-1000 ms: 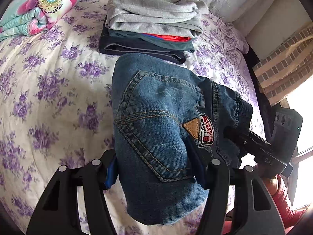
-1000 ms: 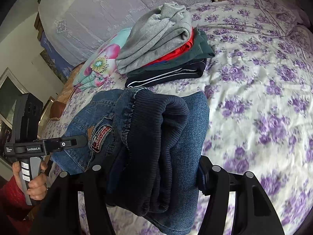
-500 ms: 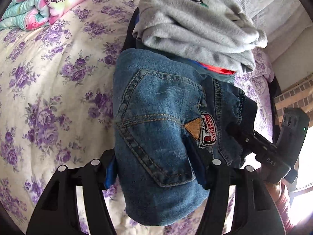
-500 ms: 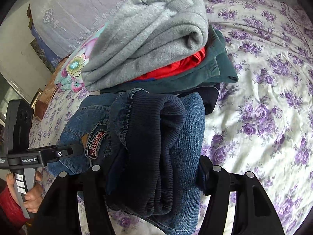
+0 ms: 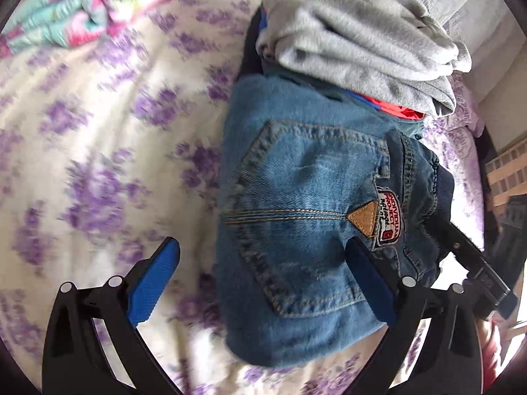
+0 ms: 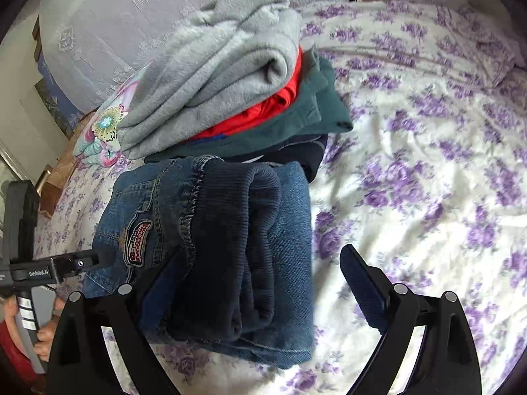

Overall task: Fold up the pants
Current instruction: 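Lower the folded jeans beside the grey sweatshirt stack with both grippers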

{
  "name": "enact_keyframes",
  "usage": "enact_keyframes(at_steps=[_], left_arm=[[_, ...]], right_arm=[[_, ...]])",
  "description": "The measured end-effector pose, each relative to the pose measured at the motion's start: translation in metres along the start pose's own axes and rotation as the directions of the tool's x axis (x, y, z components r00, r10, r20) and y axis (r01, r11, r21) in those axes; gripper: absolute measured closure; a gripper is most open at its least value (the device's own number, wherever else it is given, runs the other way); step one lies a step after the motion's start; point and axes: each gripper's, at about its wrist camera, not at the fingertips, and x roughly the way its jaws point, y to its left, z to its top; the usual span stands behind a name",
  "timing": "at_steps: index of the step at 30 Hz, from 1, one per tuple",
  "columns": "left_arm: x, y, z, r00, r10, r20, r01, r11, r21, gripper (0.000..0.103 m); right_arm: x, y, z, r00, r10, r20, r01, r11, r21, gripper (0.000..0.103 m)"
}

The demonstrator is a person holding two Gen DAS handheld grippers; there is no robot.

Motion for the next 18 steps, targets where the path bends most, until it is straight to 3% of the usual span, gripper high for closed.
enact_keyframes(at_steps=[3,7,10,14,16,18], left_arm=[[-0.024,0.0,-0.006,0.999,0.021,0.05,-0.021,1.0,-0.002,0.005],[-0.052,-0.01,-0.015,0.993,-0.012,0.12,0.007,0.999,0.041,0.005],[-0.056,-0.027,-0.02,0.991,-0.026,0.132,0.009,0.992,0.128,0.005],[-0.03,-0.055,-0.024,0.997,0.0,0.077,-0.015,0.979,0.204,0.005],[-0.005,-0.062,-0.029,0.997,0.077,0.029,-0.082,0.969,0.232,0.005],[0.009,-0.068,-0.036,0.99,0.131,0.044,-0.138,0.95,0.28,0.004]], right_arm=[[-0.03,-0.001,0.003,0.996,-0.039,0.081,0.04,0.999,-0.007,0.009],[-0.058,0.015,0.015,0.983,0.047,0.179,-0.047,0.999,-0.004,0.009],[-0.05,0.039,0.026,0.983,0.098,0.158,-0.09,0.994,-0.054,0.01],[-0.024,0.061,0.035,0.989,0.102,0.112,-0.089,0.99,-0.112,0.014],[0.0,0.065,0.035,0.997,0.057,0.047,-0.051,0.992,-0.116,0.018],[0.023,0.06,0.033,1.0,0.0,-0.003,0.0,0.993,-0.118,0.023]])
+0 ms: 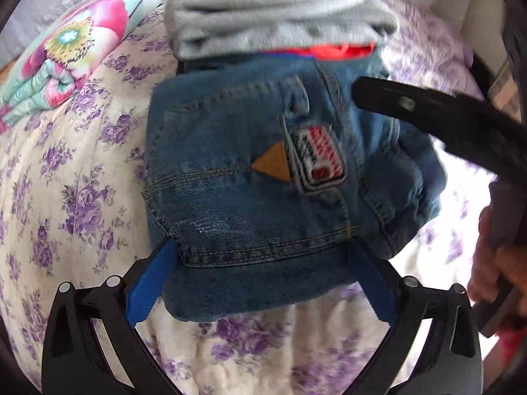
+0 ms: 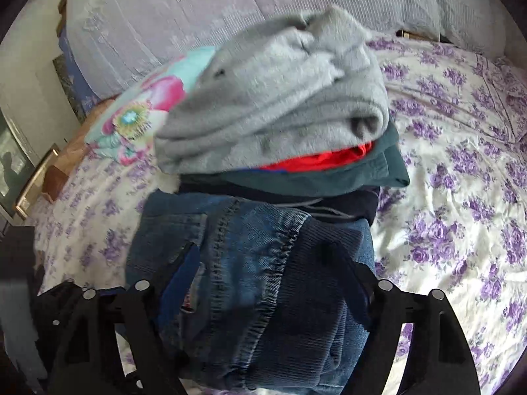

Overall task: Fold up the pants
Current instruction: 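Lower the folded jeans beside the grey sweatshirt stack with both grippers, then open both grippers and withdraw from the placed jeans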

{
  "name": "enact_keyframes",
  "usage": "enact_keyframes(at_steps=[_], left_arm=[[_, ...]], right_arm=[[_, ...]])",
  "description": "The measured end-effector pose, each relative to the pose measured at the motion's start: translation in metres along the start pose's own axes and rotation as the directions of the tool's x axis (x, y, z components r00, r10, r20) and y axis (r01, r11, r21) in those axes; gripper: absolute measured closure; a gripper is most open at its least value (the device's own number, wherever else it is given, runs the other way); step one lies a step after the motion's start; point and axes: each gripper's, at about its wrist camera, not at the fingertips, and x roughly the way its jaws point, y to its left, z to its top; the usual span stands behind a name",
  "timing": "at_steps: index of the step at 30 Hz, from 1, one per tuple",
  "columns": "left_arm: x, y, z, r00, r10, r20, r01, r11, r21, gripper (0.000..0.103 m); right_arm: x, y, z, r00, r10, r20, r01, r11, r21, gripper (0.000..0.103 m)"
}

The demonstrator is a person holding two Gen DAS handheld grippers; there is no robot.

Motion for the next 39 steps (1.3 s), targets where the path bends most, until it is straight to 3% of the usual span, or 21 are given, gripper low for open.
enact_keyframes(at_steps=[2,5,9,11,14,20,25,28,30,31,33,39], left_arm=[[0.0,-0.003,-0.002,0.999,0.01,0.035,-0.011,1.0,0.007,0.004],[-0.001,0.0,0.0,1.0,-0.002,0.026,0.002,1.0,-0.013,0.004],[-0.012,0.006,0.004,0.999,-0.028,0.016,0.029,0.999,-0.033,0.004],[-0.026,0.015,0.007,0.997,-0.046,0.059,0.049,0.997,-0.051,0.004],[-0.044,0.036,0.025,0.992,-0.028,0.12,0.039,0.995,-0.088,0.004],[-0.024,0.063,0.071,0.995,-0.028,0.093,0.043,0.986,-0.158,0.004],[0.014,0.055,0.089,1.0,0.013,0.018,-0.01,0.991,-0.134,0.004],[0.027,0.049,0.086,0.999,0.05,0.017,-0.048,0.992,-0.113,0.004],[0.029,0.05,0.084,0.999,0.045,0.028,-0.041,0.991,-0.125,0.004],[0.03,0.05,0.083,0.998,0.048,0.031,-0.044,0.991,-0.13,0.004],[0.033,0.052,0.081,0.998,0.044,0.035,-0.039,0.99,-0.133,0.004],[0.03,0.052,0.083,0.999,0.04,0.033,-0.035,0.99,-0.138,0.004]], right_arm=[[0.011,0.002,-0.003,0.999,-0.038,-0.004,0.038,0.999,-0.039,0.023],[0.012,0.009,-0.003,0.998,-0.059,0.0,0.058,0.996,-0.066,0.021],[-0.013,0.0,-0.005,0.999,0.001,0.043,-0.001,1.0,0.01,0.022],[-0.032,-0.005,-0.009,0.997,-0.005,0.075,0.003,1.0,0.027,0.022],[-0.054,-0.009,-0.021,0.994,-0.036,0.104,0.033,0.999,0.022,0.022],[-0.077,0.008,-0.035,0.986,-0.069,0.15,0.074,0.997,-0.033,0.022],[-0.05,0.034,-0.044,0.992,-0.085,0.089,0.099,0.982,-0.163,0.022],[-0.022,0.037,-0.053,0.994,-0.108,0.004,0.106,0.976,-0.192,0.022],[-0.014,0.038,-0.06,0.99,-0.138,0.017,0.138,0.966,-0.22,0.014],[-0.009,0.035,-0.062,0.99,-0.144,0.003,0.141,0.968,-0.208,0.008],[-0.002,0.018,-0.064,0.996,-0.078,-0.035,0.074,0.991,-0.107,0.003],[-0.003,0.013,-0.066,0.998,-0.059,-0.025,0.057,0.994,-0.092,0.003]])
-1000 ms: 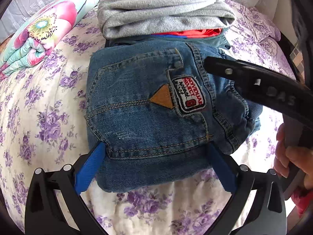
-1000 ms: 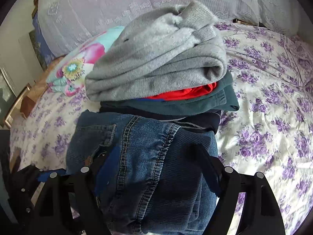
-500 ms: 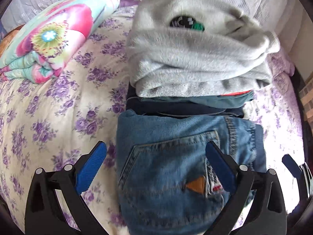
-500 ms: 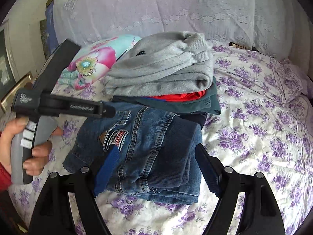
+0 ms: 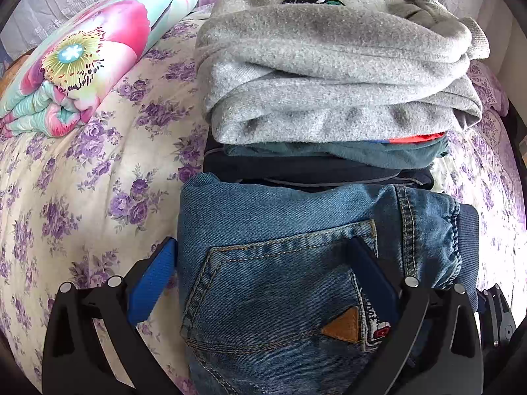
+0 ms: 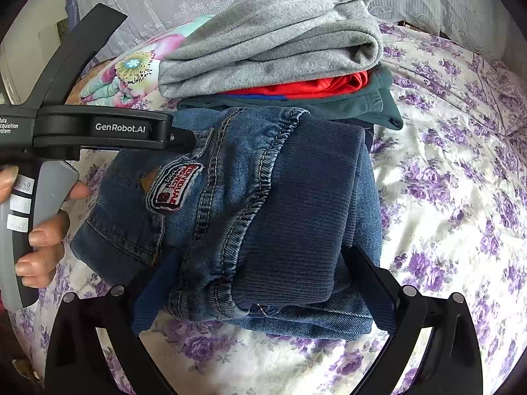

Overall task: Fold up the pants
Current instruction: 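Open both grippers and withdraw from the placed jeans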

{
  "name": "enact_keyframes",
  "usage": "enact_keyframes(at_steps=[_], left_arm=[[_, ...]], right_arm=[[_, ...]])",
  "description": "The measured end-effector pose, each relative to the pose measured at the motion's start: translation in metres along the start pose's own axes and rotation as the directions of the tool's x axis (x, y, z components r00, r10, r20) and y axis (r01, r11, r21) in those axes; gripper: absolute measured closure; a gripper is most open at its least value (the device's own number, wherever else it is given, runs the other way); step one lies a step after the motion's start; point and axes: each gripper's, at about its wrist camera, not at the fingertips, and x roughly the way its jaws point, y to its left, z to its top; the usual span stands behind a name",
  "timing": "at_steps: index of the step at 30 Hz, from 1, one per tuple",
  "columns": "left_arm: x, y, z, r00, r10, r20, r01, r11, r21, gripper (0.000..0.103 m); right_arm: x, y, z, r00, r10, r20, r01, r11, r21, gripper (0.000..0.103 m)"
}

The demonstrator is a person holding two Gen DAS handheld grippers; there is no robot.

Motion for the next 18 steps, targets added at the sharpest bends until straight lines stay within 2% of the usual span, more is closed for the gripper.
enact_keyframes(at_steps=[3,6,9,13,18], left_arm=[[-0.005,0.001,-0.001,1.0,0.006,-0.009,-0.007,1.0,-0.006,0.004],[-0.018,-0.003,-0.007,0.999,0.042,-0.006,-0.042,0.999,0.015,0.004],[-0.038,-0.005,-0.017,0.997,0.066,0.032,-0.067,0.997,0.038,0.004],[-0.071,-0.005,-0.03,0.995,0.064,0.082,-0.066,0.997,0.028,0.004],[-0.11,-0.009,-0.051,0.992,0.054,0.117,-0.055,0.998,0.006,0.004]], right_arm=[[-0.004,-0.001,0.0,1.0,0.009,-0.012,-0.009,1.0,0.003,0.003],[-0.012,-0.006,0.0,0.999,0.04,-0.032,-0.04,0.999,0.025,0.003],[-0.025,-0.014,-0.003,0.998,0.062,-0.032,-0.06,0.997,0.045,0.003],[-0.045,-0.011,-0.014,0.999,-0.02,-0.044,0.021,1.0,0.018,0.003],[-0.066,-0.011,-0.043,0.996,-0.049,-0.075,0.051,0.998,0.026,0.003]])
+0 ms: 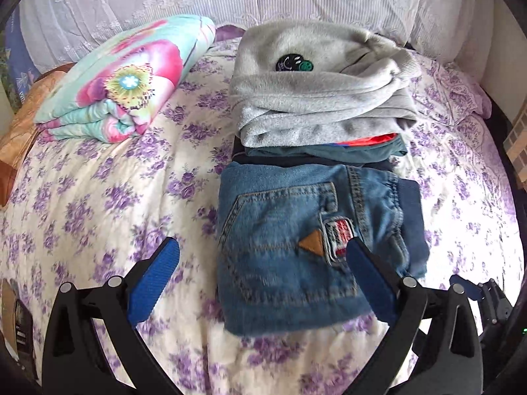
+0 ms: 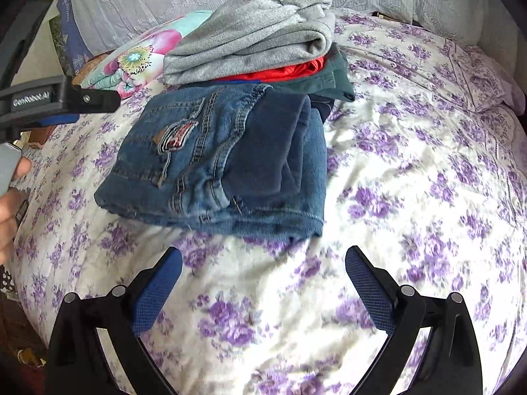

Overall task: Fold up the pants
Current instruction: 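Open both grippers and withdraw from the placed jeans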

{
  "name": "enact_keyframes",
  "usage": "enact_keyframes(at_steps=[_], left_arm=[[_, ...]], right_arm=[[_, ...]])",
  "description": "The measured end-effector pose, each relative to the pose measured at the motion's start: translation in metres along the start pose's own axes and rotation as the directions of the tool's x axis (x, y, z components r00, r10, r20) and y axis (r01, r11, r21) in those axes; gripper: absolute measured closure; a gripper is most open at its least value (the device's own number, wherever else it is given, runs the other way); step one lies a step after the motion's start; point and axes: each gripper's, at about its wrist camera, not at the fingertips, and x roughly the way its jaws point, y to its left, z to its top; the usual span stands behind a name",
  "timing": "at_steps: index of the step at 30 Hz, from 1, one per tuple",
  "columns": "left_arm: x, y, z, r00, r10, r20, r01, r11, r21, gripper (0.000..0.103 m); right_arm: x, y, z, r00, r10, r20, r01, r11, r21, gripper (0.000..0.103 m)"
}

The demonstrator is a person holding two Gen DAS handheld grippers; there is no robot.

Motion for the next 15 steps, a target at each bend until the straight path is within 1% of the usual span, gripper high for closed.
enact_keyframes(at_steps=[3,8,10,12,13,15], left_arm=[[-0.018,-0.005,-0.016,1.0,0.013,-0.001,-0.013,1.0,0.009,0.004],[-0.039,-0.016,-0.045,0.999,0.036,-0.024,-0.036,0.999,0.017,0.004],[-0.05,-0.02,-0.053,0.999,0.044,-0.018,-0.044,0.999,0.019,0.004],[-0.062,-0.024,-0.055,0.999,0.041,-0.003,-0.041,0.999,0.022,0.004],[-0.069,-0.026,-0.056,0.999,0.038,0.012,-0.038,0.999,0.022,0.004],[-0.082,-0.031,-0.055,0.998,0.038,0.041,-0.039,0.999,0.026,0.004]], right_arm=[[-0.007,0.001,-0.024,0.999,-0.013,-0.04,0.014,1.0,0.015,0.003],[-0.019,0.005,-0.058,0.993,-0.07,-0.095,0.071,0.997,0.011,0.003],[-0.021,0.008,-0.065,0.985,-0.112,-0.135,0.11,0.994,-0.018,0.003],[-0.023,0.012,-0.07,0.971,-0.174,-0.165,0.166,0.984,-0.063,0.003],[-0.025,0.013,-0.07,0.965,-0.203,-0.165,0.191,0.978,-0.084,0.003],[-0.035,0.016,-0.071,0.964,-0.231,-0.133,0.217,0.97,-0.112,0.003]])
